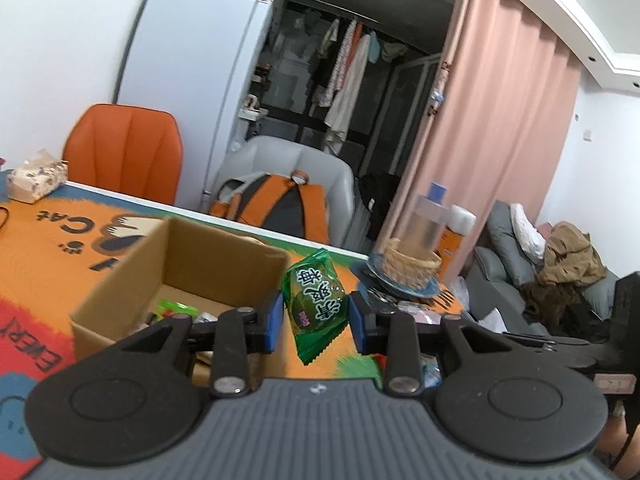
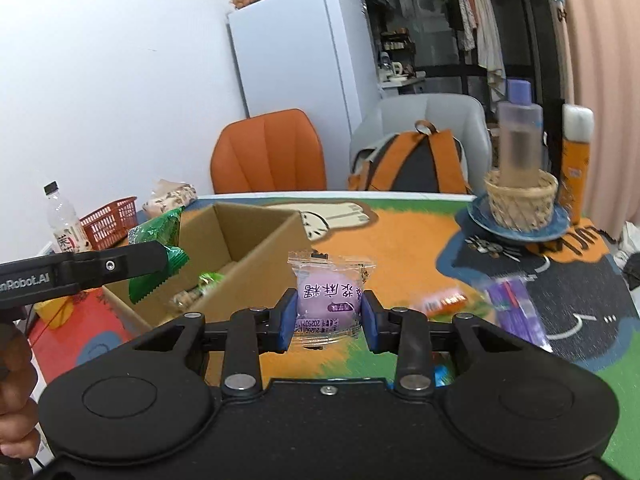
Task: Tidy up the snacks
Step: 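Carry both packs over the cardboard box and open both grippers to drop them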
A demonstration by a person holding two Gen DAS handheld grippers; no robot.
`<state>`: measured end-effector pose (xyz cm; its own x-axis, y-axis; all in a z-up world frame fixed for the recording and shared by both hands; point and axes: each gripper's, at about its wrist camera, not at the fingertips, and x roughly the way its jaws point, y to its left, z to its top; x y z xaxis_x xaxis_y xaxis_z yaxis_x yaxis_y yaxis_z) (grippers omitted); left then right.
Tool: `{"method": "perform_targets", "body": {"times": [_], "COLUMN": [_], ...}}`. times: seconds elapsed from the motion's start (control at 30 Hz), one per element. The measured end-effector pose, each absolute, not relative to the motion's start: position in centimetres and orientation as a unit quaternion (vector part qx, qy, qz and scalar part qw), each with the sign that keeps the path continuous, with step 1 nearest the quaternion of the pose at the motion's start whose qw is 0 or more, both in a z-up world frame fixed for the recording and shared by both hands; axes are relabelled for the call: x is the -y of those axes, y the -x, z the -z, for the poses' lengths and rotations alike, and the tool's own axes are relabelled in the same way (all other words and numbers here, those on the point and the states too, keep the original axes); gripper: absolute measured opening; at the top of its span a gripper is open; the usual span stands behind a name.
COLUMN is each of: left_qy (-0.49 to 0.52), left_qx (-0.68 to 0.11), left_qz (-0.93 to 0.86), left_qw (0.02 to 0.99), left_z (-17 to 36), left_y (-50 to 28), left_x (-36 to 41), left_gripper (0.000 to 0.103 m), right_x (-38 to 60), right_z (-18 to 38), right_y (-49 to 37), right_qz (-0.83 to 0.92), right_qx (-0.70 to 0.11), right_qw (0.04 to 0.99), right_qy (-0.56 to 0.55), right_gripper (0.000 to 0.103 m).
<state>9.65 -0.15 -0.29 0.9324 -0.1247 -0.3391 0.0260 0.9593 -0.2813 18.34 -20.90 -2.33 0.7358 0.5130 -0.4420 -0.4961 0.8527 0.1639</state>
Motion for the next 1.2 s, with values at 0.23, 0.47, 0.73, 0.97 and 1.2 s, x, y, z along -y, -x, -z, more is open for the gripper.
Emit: {"method": "perform_targets", "body": {"times": [0.23,0.47,0.73,0.97,1.2], "left_qy": [0.146,0.147,0.136,0.118,0.143], "left_qx": [-0.173,-0.182,-0.19,-0.209,-0.203], "left_qz": [0.007,-0.015,-0.023,-0.048,-0.056], "left_qw": [0.974,0.972,0.972,0.97,0.967], "left_z": [-0.1,-0.1,-0.4,0.2,1.0], "left_y": [-10.6,-12.3,-15.0,-18.2,-16.5], "left_x": [-3.4,-5.7,-6.6,-7.1,-8.1], "left_gripper": [0.033,0.033,0.033,0.044,0.074], "right_x": [18.4,15.8,13.3,12.0,11.0], "right_z": [1.5,0.8,0.3,0.2,0.7], "right_y": [-18.9,-19.7,-21.2,-22.4,-23.0], "right_qz": [-0.283,-0.297,-0.31,-0.312,-0.316], "right_qx": [-0.234,-0.228,-0.227,-0.231,-0.239], "right_qw": [0.93,0.927,0.923,0.922,0.918], "right_qy": [-0.012,-0.007,0.001,-0.007,-0.007], "right_gripper": [0.034,0.035,0.035,0.035,0.035]}}
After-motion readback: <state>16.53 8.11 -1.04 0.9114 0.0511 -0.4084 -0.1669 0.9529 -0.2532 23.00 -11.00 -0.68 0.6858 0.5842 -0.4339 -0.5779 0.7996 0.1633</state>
